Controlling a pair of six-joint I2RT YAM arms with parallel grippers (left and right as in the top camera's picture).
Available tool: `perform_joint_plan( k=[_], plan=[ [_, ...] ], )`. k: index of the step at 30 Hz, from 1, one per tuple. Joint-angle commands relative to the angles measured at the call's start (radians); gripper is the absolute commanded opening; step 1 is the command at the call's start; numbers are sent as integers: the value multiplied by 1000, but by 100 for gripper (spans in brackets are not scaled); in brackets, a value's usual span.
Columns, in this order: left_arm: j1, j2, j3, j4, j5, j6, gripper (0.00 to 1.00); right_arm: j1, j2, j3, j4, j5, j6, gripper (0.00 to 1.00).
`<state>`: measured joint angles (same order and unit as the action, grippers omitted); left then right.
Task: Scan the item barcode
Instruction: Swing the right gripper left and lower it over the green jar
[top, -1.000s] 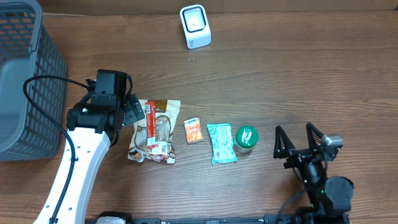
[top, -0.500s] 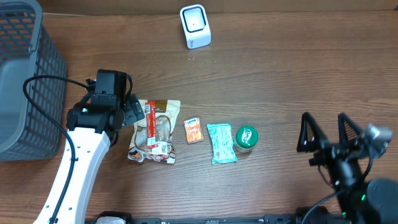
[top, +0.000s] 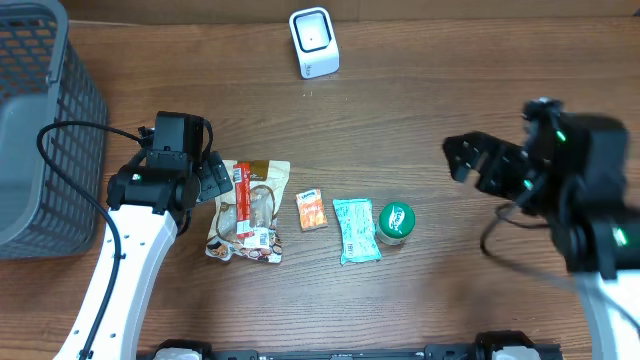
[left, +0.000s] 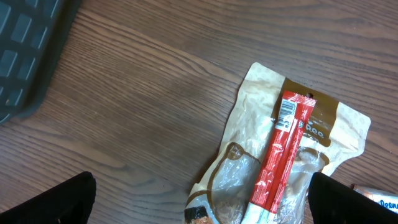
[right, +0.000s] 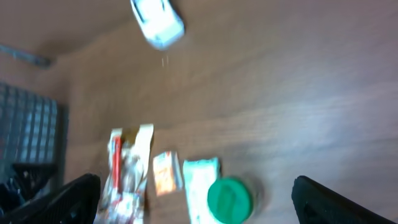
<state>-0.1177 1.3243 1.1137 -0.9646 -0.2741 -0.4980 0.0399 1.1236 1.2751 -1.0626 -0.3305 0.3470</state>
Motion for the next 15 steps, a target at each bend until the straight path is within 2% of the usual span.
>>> perform_joint_plan(
  k=[1,8,15],
  plan=[
    [0,-4,16,1,-13,4,100,-2,88,20,-37,-148,18,100],
    [0,-4,16,1,-13,4,100,19,296,20,-71,-161,20,96],
    [0,-4,16,1,-13,4,100,140,449,20,-103,-13,32,96]
  ],
)
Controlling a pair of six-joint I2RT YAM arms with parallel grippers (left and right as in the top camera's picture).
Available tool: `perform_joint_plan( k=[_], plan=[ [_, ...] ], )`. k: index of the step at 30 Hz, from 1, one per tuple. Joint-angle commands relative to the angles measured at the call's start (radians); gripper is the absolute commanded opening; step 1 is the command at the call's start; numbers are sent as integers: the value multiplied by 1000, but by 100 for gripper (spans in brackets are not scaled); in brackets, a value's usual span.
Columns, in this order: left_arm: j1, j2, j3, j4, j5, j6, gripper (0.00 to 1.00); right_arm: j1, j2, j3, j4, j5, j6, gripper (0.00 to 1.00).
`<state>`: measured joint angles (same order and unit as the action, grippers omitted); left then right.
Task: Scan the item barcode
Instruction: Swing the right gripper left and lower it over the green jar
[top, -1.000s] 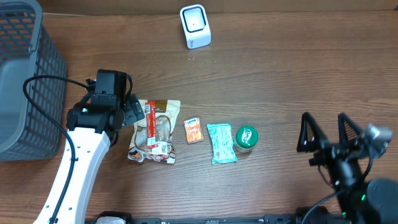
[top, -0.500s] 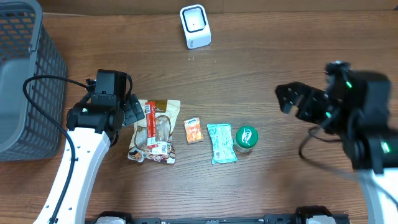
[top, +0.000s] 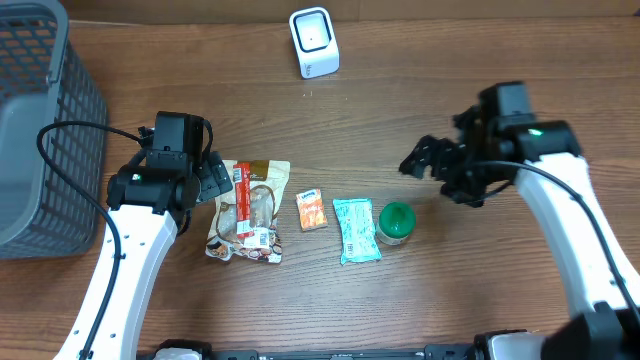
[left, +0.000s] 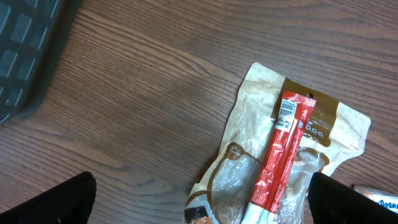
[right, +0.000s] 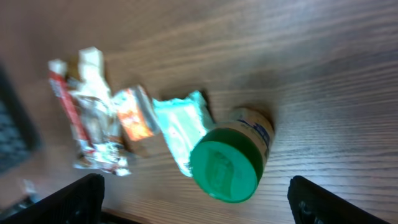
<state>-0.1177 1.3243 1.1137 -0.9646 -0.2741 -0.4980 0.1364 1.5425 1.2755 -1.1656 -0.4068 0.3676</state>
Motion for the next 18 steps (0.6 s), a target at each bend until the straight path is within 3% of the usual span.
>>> perform_joint_plan(
  k=[1,7,18],
  plan=[
    [0,-4,16,1,-13,4,100,61,47,20,0,85,29,96],
    [0,-4,16,1,-13,4,99,184,118,19,-19,278,165,96],
    [0,-4,16,1,-13,4,100,319,187,-29,-18,351,217,98]
  ],
)
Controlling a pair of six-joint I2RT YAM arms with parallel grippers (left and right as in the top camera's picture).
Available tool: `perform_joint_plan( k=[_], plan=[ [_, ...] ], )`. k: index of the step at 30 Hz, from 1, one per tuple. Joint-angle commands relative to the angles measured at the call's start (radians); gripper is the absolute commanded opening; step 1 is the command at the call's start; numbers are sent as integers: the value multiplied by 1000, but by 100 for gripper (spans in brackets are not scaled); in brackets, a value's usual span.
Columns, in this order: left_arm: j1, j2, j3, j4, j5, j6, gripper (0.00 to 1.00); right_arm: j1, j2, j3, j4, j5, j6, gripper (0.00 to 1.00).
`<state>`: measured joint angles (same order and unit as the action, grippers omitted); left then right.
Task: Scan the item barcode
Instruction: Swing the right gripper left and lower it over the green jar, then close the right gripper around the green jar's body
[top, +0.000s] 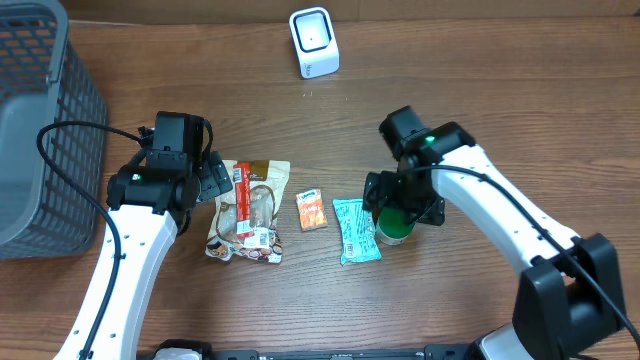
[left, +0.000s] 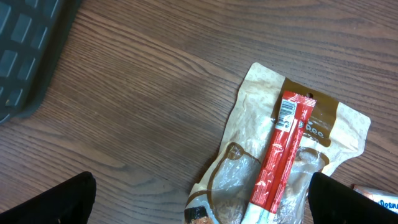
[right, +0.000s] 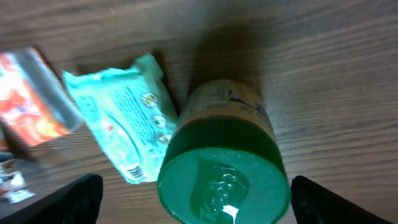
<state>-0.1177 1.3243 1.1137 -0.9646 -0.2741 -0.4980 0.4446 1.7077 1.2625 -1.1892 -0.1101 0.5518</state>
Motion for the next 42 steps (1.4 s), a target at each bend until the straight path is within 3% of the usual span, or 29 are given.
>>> perform_joint_plan(
  k=[1,15,20,27,42],
  plan=[
    [0,-4,16,1,-13,4,99,13,26,-16,7,63,33,98],
    [0,-4,16,1,-13,4,99,14,31,-76,41,65,32,97],
    [0,-4,16,0,-13,4,100,14,32,-79,59,65,32,81],
    [0,-4,16,1,-13,4,100,13,32,-79,91,73,32,76],
    [0,-4,16,1,-13,4,100,13,32,-79,105,116,32,75]
  ],
)
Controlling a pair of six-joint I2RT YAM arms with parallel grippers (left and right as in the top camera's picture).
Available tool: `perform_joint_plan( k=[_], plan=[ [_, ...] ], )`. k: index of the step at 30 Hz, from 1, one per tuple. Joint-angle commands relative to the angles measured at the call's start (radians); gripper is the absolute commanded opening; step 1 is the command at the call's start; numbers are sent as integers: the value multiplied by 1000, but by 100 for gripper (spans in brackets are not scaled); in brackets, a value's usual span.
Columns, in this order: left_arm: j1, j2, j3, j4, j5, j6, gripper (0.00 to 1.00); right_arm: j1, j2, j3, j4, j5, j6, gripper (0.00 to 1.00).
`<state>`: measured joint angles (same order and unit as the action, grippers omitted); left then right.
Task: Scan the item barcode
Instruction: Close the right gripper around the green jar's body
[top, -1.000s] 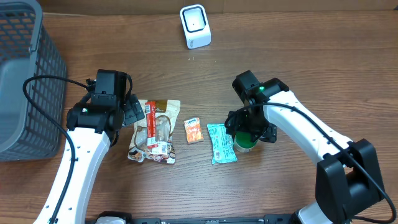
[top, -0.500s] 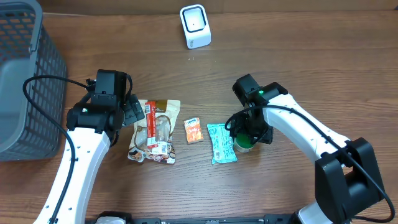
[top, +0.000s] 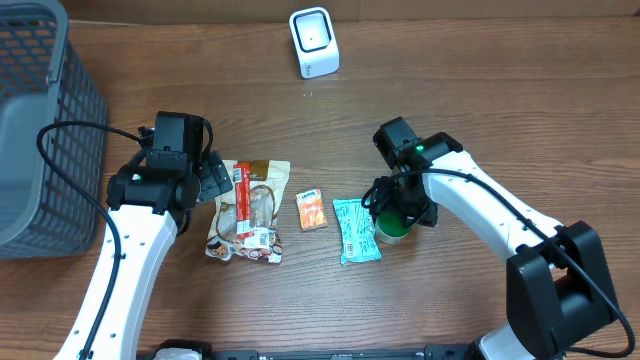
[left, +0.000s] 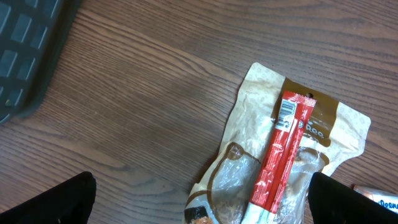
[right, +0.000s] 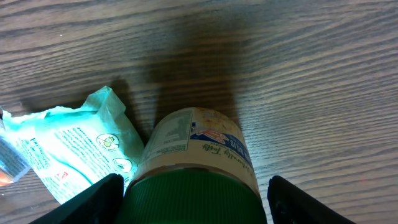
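Observation:
A jar with a green lid (right: 193, 193) and a cream label stands on the table. My right gripper (right: 193, 202) is down over it, open, with one finger on each side of the lid and a gap left on the right side. From overhead, the right gripper (top: 398, 212) covers most of the jar (top: 392, 232). The white barcode scanner (top: 313, 42) stands at the far edge. My left gripper (left: 202, 208) hangs open over the table at the left end of a brown pouch (left: 292, 155), holding nothing.
A red stick pack (top: 243, 195) lies on the brown pouch (top: 255, 215). An orange packet (top: 312, 211) and a teal packet (top: 356, 230) lie between the pouch and the jar. A grey mesh basket (top: 40, 130) fills the left edge.
My right gripper has come lower over the jar: the whole lid showed below it before, now the lid sits between the fingers at the frame's bottom. The left arm is unchanged.
My right gripper was first raised at the table's right side, far from the items. Then it stood just right of the jar, then directly above its lid, and now it straddles the jar. The left gripper stayed open by the brown pouch throughout.

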<state>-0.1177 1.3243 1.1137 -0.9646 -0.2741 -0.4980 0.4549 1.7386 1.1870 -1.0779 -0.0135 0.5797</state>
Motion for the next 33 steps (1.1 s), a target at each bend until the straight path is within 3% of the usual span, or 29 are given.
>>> perform_joint_plan(
  k=[1,20,24,27,33],
  plan=[
    [0,-4,16,0,-13,4,100,3,1,-3,-10,18,4,76],
    [0,-4,16,1,-13,4,100,3,1,-3,-57,-52,5,81],
    [0,-4,16,1,-13,4,100,3,1,-3,-56,-51,4,76],
    [0,-4,16,1,-13,4,99,3,1,-3,-24,-51,4,60],
    [0,-4,16,0,-13,4,99,3,1,-3,25,-28,4,57]
  ],
)
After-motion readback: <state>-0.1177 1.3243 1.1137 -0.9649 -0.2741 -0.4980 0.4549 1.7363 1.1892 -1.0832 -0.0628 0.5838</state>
